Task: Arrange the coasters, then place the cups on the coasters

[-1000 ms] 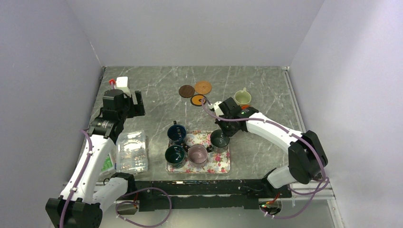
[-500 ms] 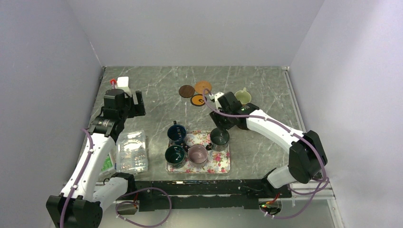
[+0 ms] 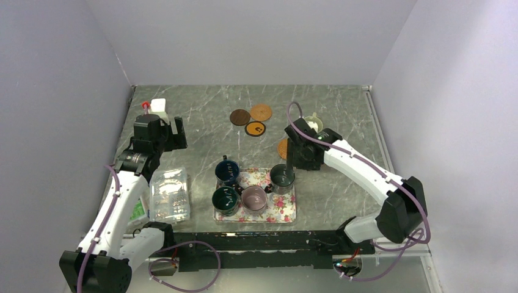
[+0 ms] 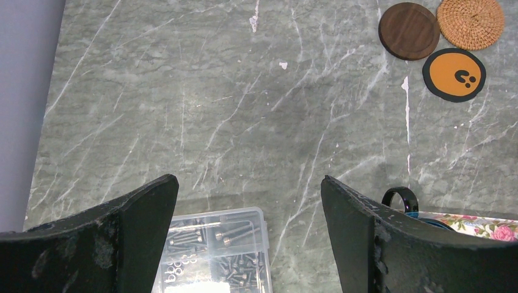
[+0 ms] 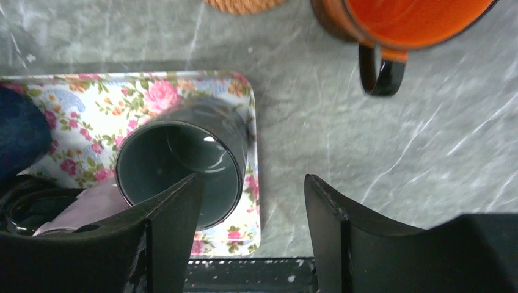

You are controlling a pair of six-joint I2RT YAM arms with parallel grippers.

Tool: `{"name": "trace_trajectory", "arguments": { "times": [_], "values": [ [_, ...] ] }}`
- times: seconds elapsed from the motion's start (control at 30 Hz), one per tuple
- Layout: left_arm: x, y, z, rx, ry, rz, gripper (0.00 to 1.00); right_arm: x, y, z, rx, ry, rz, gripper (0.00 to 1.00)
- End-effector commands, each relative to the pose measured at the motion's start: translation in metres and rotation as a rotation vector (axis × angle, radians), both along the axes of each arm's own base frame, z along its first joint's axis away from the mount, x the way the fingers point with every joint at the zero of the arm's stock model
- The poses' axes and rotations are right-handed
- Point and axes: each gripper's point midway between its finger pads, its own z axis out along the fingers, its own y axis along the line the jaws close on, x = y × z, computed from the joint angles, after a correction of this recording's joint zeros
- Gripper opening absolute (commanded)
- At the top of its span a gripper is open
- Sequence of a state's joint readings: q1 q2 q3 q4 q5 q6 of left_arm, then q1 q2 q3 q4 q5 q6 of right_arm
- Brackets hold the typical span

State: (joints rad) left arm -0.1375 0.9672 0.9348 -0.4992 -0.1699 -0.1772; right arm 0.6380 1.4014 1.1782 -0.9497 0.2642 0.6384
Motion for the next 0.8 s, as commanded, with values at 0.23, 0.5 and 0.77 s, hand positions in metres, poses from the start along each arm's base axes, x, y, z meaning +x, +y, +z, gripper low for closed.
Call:
{"name": "trace_trajectory", "arguments": {
  "times": [0.23,0.5,0.77],
  "values": [
    [0.002,-0.005,0.005,-0.008,-0.016,-0.015,0.94,-0.019,0.026,-0.023,0.179,0.082,-0.111,0.53],
    [0.003,-0.005,0.005,-0.005,-0.014,-0.015,0.94,-0.019,0.028,-0.036,0.154,0.099,-0.107,0.35],
    [0.003,-0.004,0.003,-0.003,-0.007,-0.012,0.94,-0.011,0.027,-0.039,0.102,0.082,-0.076,0.21]
  ]
}}
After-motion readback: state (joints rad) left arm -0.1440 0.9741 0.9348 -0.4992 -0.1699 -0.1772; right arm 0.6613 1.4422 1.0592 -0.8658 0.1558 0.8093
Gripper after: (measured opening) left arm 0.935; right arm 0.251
